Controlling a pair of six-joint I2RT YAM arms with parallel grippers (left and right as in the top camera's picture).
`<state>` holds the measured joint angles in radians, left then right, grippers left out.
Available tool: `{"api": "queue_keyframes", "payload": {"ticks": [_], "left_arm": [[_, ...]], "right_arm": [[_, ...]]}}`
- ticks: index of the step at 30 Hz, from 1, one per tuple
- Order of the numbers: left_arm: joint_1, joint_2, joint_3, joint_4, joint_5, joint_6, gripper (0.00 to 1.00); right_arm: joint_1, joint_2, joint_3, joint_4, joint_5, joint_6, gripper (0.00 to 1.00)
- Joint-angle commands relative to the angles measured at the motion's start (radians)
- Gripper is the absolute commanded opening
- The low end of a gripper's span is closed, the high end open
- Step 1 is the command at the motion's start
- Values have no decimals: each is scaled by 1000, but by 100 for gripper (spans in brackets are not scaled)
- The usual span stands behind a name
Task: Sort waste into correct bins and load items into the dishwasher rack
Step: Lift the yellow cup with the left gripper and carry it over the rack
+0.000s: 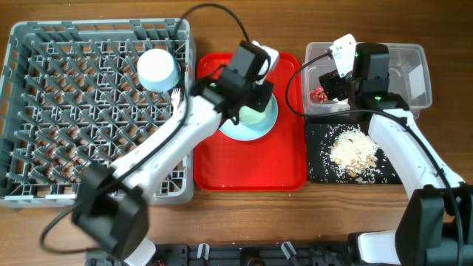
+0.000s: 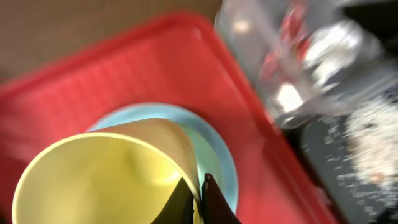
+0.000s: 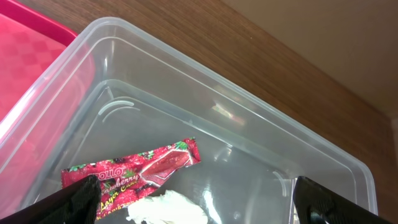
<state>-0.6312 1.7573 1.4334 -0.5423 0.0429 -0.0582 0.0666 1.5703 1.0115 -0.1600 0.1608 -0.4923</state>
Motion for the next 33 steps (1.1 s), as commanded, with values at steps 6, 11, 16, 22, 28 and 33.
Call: {"api": "queue_keyframes", "payload": {"ticks": [6,11,16,22,28,33], "left_arm": [[73,-247,0,-133,62,-62,4],[344,-264,0,-304,447,-62,4],[619,-211,0,-377,802,-50,4],[798,-68,0,-494,1009,93,4],[894,111,0,-616,1160,197,4],[973,170,0,-676,1185,288,4]], "right_arm": [[-2,10,14,2,-4,-5,100],[-2,10,14,2,-4,-5,100],[-2,10,14,2,-4,-5,100],[-2,10,14,2,-4,-5,100],[-2,10,14,2,-4,-5,100],[-2,10,14,2,-4,-5,100]]}}
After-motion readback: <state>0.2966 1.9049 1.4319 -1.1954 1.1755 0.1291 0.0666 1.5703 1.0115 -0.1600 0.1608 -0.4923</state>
